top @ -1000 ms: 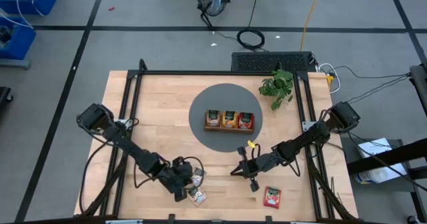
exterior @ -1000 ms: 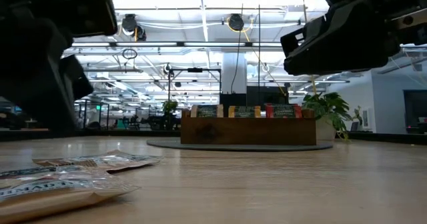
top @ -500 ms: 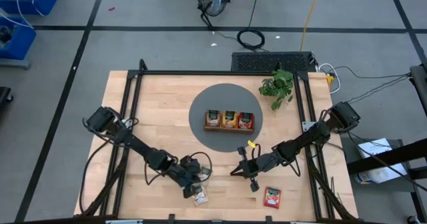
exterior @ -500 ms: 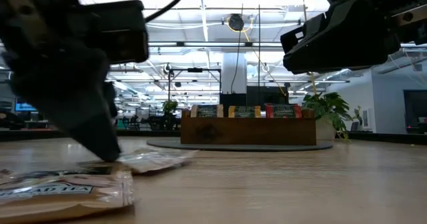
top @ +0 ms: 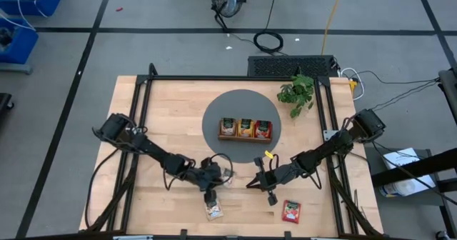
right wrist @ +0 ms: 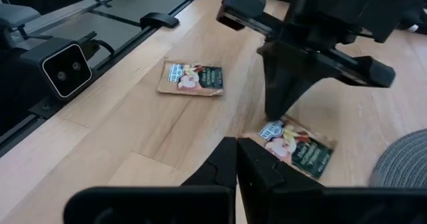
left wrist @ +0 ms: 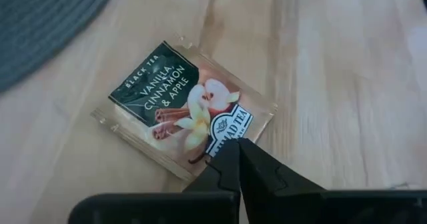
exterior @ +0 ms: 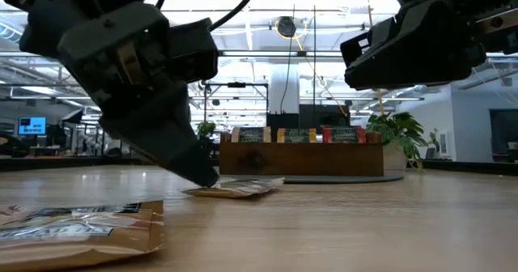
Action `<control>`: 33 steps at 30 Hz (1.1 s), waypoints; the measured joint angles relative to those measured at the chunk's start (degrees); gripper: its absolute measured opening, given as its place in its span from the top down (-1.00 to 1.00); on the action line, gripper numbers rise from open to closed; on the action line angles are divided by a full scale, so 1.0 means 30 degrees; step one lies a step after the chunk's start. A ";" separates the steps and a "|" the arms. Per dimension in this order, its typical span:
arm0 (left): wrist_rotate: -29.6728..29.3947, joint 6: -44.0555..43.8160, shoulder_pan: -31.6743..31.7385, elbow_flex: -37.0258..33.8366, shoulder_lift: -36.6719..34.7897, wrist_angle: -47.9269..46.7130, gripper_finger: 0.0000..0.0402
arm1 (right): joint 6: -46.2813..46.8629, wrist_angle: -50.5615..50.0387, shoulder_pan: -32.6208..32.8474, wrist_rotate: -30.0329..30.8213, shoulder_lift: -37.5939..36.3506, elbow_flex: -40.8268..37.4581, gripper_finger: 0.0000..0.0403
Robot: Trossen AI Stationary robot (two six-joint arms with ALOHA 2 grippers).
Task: Pick & Place Tea
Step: Put the top brown tea bag into the left slot of the wooden organizer
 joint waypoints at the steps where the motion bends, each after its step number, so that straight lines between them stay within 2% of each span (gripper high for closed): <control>1: 0.0004 0.0473 0.0002 -0.0024 0.0002 0.0502 0.96 | -0.0003 0.0014 0.0000 0.0000 0.0004 0.0000 1.00; 6: 0.0566 0.2779 -0.0018 0.0433 -0.0218 0.2121 0.82 | -0.0058 0.2330 -0.0293 -0.0079 0.1392 0.0026 1.00; 8: 0.0813 0.3163 -0.0117 0.0638 -0.0419 0.1513 0.78 | -0.0134 0.2959 -0.0519 -0.0099 0.2288 0.0268 1.00; 13: 0.0877 0.1136 -0.0355 0.1071 -0.0449 -0.1722 0.76 | 0.0048 0.2968 -0.1022 -0.0082 0.4130 0.1662 1.00; 16: 0.0432 -0.0144 -0.0355 0.1149 -0.0449 -0.4238 0.81 | 0.0135 0.1824 -0.0991 -0.0095 0.4862 0.2802 1.00; 19: -0.0598 -0.1101 -0.0454 0.1191 -0.0478 -0.5295 0.88 | 0.0472 -0.0513 -0.0981 -0.0062 0.5037 0.3675 1.00; 24: -0.0891 -0.1075 -0.0515 0.1178 -0.0478 -0.5166 0.98 | 0.1061 -0.2161 -0.1221 0.0007 0.5027 0.3993 1.00; 30: -0.0664 -0.0965 -0.0588 0.1149 -0.0333 -0.4367 0.87 | 0.1558 -0.3999 -0.1798 0.0208 0.5027 0.3971 1.00; 33: 0.0233 -0.0564 -0.0600 0.1149 -0.0312 -0.3920 0.88 | 0.1590 -0.4705 -0.2012 0.1486 0.4998 0.3993 1.00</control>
